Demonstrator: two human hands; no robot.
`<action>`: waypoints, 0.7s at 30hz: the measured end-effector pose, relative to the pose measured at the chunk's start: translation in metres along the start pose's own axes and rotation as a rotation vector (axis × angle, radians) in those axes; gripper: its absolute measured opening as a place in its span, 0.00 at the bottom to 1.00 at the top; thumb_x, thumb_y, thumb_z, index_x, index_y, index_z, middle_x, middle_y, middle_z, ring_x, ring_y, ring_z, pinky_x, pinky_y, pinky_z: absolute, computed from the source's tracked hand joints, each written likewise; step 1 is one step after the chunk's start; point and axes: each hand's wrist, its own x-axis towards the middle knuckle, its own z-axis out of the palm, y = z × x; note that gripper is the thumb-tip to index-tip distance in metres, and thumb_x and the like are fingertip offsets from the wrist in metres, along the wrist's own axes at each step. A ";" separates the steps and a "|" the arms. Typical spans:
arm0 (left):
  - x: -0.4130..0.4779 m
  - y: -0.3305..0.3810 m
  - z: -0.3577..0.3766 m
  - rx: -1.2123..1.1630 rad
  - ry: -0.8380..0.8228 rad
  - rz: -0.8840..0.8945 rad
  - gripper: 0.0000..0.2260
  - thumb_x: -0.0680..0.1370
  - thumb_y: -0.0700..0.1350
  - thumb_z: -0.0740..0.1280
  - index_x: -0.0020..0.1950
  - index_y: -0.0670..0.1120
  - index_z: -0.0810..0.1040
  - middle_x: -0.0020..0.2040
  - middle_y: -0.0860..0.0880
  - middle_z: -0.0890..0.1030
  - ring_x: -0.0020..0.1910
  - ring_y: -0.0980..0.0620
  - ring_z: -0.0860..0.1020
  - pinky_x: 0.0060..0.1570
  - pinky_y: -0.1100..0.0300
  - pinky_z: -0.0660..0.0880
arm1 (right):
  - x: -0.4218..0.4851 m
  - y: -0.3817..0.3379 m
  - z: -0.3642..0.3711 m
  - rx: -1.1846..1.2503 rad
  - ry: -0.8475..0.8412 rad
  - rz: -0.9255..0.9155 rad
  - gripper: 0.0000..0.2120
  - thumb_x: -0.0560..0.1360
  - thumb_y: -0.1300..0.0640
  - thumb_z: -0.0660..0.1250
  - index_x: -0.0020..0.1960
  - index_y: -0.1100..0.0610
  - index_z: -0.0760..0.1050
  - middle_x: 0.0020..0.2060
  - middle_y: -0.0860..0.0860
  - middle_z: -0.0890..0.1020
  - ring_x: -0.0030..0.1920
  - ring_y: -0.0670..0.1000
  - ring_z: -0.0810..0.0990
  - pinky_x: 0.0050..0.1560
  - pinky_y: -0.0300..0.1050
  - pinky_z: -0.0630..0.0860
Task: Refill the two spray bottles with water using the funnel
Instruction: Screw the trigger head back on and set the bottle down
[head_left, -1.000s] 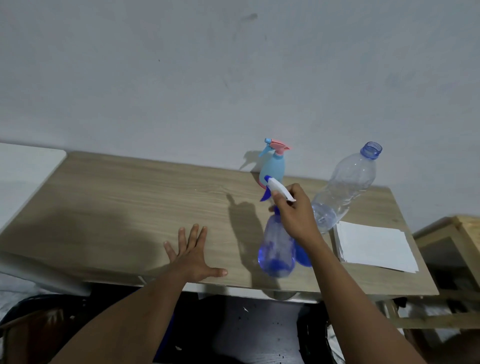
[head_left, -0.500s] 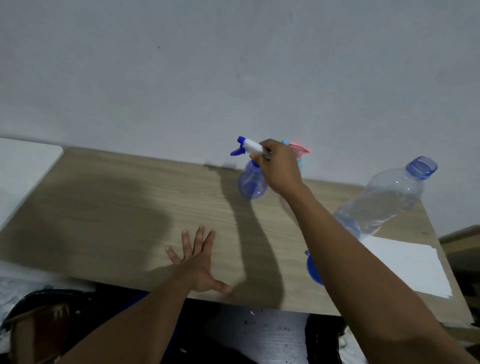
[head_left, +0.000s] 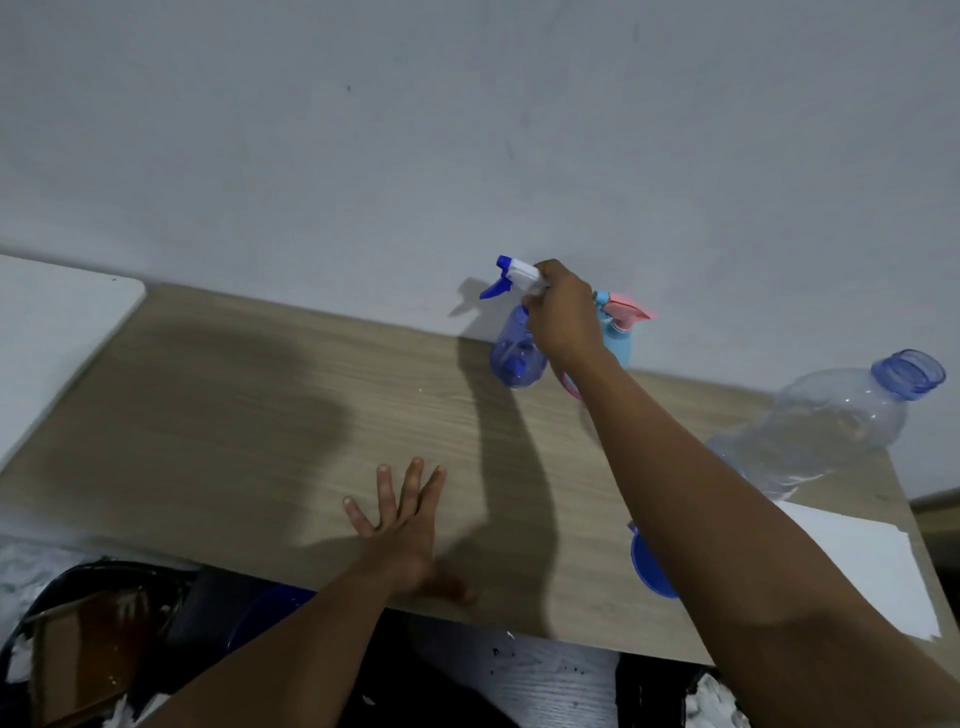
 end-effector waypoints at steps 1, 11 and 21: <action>0.000 -0.001 0.000 -0.001 0.009 -0.001 0.71 0.47 0.74 0.73 0.71 0.61 0.23 0.70 0.56 0.18 0.66 0.43 0.16 0.61 0.26 0.27 | 0.000 0.000 0.000 0.004 -0.002 -0.004 0.14 0.76 0.66 0.61 0.60 0.56 0.75 0.49 0.55 0.80 0.50 0.59 0.81 0.48 0.53 0.77; 0.001 -0.004 0.001 -0.007 0.000 0.020 0.70 0.48 0.77 0.70 0.69 0.62 0.21 0.68 0.57 0.16 0.65 0.44 0.15 0.61 0.26 0.27 | -0.073 0.025 0.000 0.150 0.248 -0.225 0.22 0.77 0.59 0.68 0.71 0.54 0.69 0.63 0.50 0.75 0.46 0.50 0.78 0.53 0.47 0.77; 0.002 -0.004 0.009 -0.033 0.039 0.023 0.72 0.46 0.79 0.70 0.71 0.62 0.22 0.69 0.56 0.18 0.66 0.44 0.17 0.63 0.27 0.27 | -0.216 0.123 0.028 0.033 -0.083 0.220 0.20 0.79 0.59 0.65 0.70 0.57 0.69 0.66 0.54 0.71 0.58 0.53 0.79 0.56 0.40 0.72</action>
